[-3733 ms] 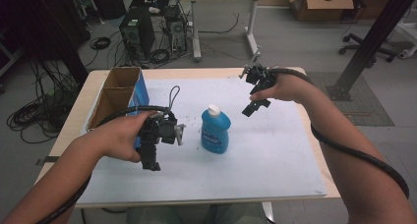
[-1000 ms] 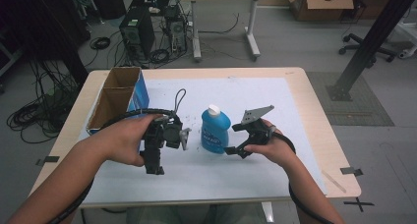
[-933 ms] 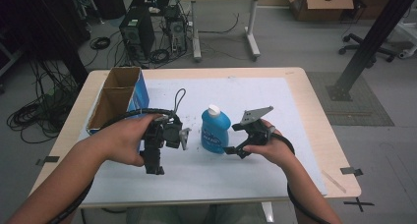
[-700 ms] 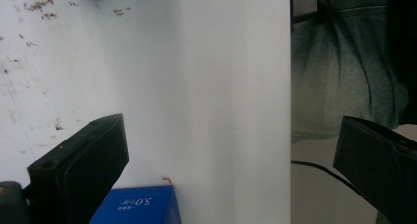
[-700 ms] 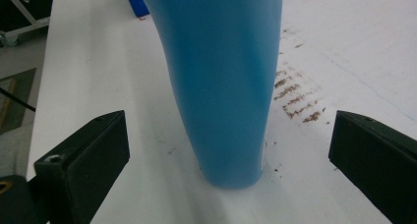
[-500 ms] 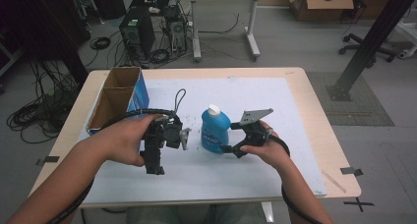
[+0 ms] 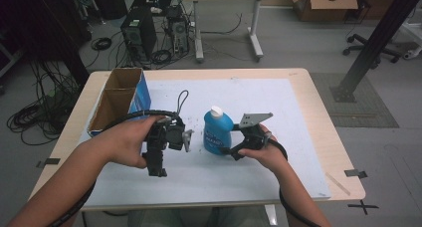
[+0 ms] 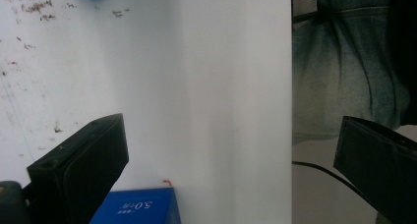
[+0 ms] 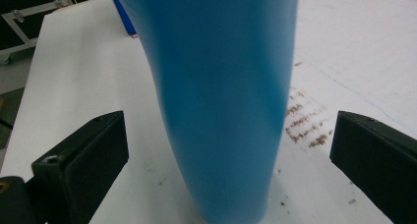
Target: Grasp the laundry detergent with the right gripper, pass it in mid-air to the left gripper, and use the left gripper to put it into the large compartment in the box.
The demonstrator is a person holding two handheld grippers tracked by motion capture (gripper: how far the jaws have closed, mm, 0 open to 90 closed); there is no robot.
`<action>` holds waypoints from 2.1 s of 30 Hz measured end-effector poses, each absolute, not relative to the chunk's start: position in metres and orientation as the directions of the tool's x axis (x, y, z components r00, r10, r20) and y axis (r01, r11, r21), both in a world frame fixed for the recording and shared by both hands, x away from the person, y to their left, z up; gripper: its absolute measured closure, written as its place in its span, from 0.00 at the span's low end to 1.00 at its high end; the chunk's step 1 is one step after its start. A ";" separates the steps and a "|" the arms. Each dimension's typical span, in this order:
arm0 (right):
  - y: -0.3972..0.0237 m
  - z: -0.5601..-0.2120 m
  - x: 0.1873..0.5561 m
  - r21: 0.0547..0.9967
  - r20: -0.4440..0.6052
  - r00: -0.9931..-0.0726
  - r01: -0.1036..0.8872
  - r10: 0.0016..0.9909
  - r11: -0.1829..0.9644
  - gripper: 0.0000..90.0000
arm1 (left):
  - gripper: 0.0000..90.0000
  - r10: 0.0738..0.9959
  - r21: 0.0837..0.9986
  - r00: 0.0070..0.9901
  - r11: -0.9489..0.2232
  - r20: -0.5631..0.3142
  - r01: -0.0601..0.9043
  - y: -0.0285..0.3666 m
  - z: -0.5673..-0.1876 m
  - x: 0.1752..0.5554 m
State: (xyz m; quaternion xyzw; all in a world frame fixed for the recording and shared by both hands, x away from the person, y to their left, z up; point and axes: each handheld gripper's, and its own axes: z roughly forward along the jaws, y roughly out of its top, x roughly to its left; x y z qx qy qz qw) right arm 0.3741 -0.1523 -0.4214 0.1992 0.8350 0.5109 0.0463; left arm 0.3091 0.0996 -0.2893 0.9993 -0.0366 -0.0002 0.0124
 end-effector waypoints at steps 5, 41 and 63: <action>-0.149 -0.422 0.375 0.883 0.125 -0.916 0.278 0.381 0.378 0.01 | 0.00 -0.074 0.027 0.997 -0.997 0.000 -0.074 0.100 -0.290 0.309; -0.137 -0.439 0.375 0.931 0.106 -0.880 0.252 0.463 0.266 0.03 | 0.00 -0.070 0.035 0.997 -0.997 0.009 -0.070 0.107 -0.292 0.305; -0.134 -0.440 0.375 0.939 0.095 -0.867 0.242 0.489 0.246 0.18 | 0.00 -0.073 0.032 0.997 -0.997 0.015 -0.074 0.108 -0.292 0.304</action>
